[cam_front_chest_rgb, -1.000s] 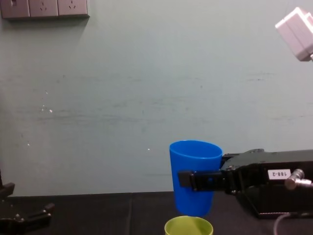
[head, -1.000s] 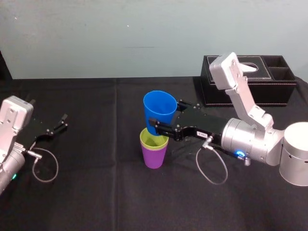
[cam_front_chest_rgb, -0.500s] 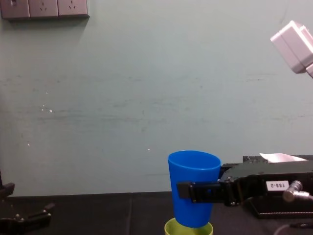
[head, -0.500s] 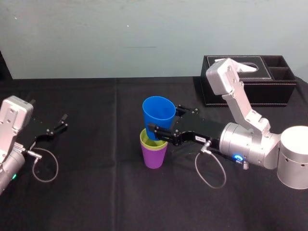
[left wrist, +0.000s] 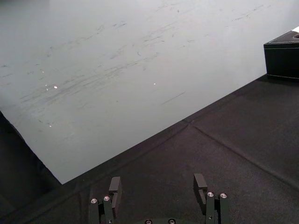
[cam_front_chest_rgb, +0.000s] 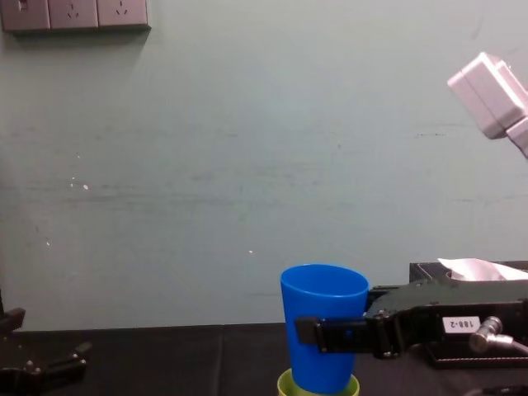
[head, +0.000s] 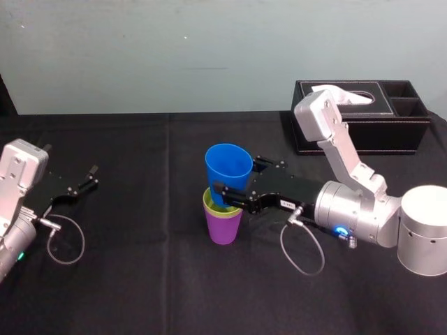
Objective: Stack the three plastic cups sequentially using one hand.
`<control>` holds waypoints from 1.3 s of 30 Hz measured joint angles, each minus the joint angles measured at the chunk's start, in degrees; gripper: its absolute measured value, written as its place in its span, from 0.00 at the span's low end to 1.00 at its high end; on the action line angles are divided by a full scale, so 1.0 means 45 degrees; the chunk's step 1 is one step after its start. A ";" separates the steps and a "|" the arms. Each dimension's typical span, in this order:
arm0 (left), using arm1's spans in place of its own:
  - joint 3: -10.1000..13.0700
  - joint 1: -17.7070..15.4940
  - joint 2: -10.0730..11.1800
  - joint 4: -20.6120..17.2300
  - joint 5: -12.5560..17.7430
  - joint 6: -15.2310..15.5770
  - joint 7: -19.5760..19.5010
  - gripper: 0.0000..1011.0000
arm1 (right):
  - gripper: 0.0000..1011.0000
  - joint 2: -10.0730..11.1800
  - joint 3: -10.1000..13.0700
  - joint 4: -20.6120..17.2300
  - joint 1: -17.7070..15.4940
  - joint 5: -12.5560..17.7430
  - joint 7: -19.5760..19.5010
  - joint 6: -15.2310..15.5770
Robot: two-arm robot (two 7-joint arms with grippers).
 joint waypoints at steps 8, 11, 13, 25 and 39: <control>0.0000 -0.0001 0.0000 0.0000 0.0000 0.0000 0.0000 1.00 | 0.71 -0.0090 -0.0054 0.0196 0.0033 -0.0082 0.0000 -0.0002; 0.0000 0.0000 0.0000 0.0000 0.0000 0.0000 0.0000 1.00 | 0.71 -0.0120 -0.0059 0.0257 0.0042 -0.0111 0.0000 -0.0007; 0.0000 0.0000 0.0000 0.0000 0.0000 0.0000 0.0000 1.00 | 0.71 -0.0132 -0.0059 0.0275 0.0045 -0.0113 0.0000 -0.0010; 0.0000 0.0000 0.0000 0.0000 0.0000 -0.0001 0.0000 1.00 | 0.71 -0.0251 -0.0094 0.0504 0.0018 -0.0138 0.0017 -0.0066; 0.0000 -0.0001 0.0000 0.0000 0.0000 0.0000 0.0000 1.00 | 0.71 -0.0411 -0.0157 0.0823 0.0009 -0.0201 0.0056 -0.0159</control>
